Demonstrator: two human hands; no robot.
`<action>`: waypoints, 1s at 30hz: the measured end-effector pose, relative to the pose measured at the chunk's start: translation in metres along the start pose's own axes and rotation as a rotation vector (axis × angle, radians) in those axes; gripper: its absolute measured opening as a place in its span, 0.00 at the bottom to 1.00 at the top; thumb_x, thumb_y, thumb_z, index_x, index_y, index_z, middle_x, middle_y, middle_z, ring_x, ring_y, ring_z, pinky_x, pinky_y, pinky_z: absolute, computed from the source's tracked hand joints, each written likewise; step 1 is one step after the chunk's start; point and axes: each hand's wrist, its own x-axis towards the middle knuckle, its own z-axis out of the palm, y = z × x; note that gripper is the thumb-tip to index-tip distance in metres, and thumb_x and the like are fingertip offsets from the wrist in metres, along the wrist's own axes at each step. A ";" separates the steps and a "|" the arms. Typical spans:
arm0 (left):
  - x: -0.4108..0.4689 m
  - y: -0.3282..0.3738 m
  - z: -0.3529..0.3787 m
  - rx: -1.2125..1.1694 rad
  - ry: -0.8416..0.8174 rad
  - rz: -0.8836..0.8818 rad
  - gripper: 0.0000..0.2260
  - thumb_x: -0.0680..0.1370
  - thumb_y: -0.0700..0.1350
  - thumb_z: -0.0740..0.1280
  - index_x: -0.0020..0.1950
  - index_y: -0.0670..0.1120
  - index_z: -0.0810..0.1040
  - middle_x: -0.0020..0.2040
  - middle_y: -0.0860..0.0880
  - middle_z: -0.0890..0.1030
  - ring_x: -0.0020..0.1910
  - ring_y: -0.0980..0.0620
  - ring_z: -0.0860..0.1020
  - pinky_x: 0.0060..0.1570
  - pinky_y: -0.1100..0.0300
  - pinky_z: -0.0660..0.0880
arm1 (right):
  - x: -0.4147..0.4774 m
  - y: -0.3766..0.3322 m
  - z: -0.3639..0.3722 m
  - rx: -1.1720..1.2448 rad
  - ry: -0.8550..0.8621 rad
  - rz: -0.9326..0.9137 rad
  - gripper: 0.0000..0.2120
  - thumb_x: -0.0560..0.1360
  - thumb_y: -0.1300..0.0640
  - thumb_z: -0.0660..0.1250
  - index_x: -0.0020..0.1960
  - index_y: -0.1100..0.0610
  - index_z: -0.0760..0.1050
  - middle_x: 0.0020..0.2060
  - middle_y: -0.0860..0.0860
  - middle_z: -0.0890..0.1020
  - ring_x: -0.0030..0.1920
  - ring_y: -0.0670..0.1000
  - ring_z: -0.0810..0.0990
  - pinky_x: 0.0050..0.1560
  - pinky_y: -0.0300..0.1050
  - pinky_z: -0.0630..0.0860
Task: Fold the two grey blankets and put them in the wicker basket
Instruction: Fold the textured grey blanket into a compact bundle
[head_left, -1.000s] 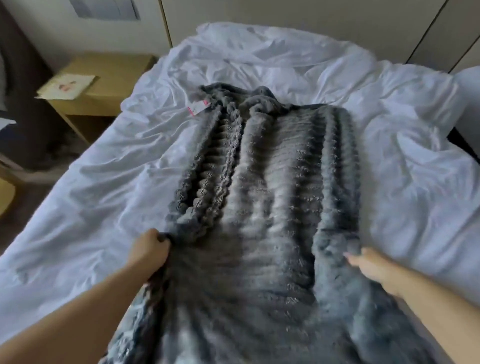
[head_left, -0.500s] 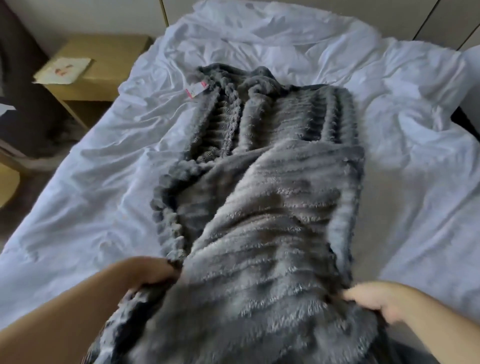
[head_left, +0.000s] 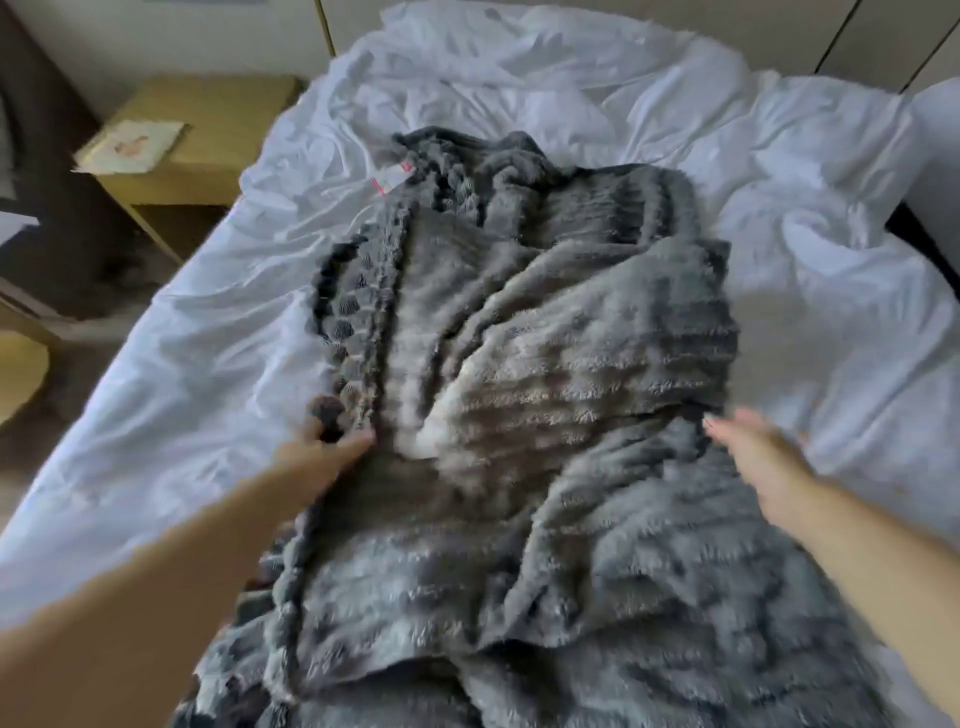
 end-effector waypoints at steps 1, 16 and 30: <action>-0.020 -0.020 0.007 0.085 -0.027 -0.035 0.35 0.70 0.61 0.72 0.71 0.45 0.68 0.66 0.41 0.74 0.62 0.41 0.73 0.61 0.50 0.72 | -0.010 0.035 0.000 -0.143 -0.018 0.081 0.26 0.78 0.49 0.65 0.72 0.55 0.65 0.64 0.54 0.74 0.66 0.59 0.71 0.62 0.52 0.67; -0.199 -0.256 0.042 0.401 0.154 -0.324 0.48 0.65 0.64 0.74 0.75 0.42 0.59 0.72 0.39 0.64 0.72 0.41 0.63 0.68 0.47 0.65 | -0.226 0.289 -0.061 -0.456 0.244 0.199 0.29 0.72 0.61 0.72 0.67 0.72 0.67 0.67 0.68 0.71 0.67 0.65 0.69 0.75 0.47 0.54; -0.281 -0.248 0.075 -1.199 0.029 -0.525 0.10 0.78 0.48 0.63 0.56 0.45 0.76 0.47 0.43 0.81 0.44 0.46 0.79 0.44 0.48 0.76 | -0.313 0.316 -0.113 -0.074 -0.126 0.595 0.16 0.64 0.63 0.78 0.49 0.66 0.79 0.46 0.57 0.84 0.49 0.59 0.83 0.59 0.56 0.75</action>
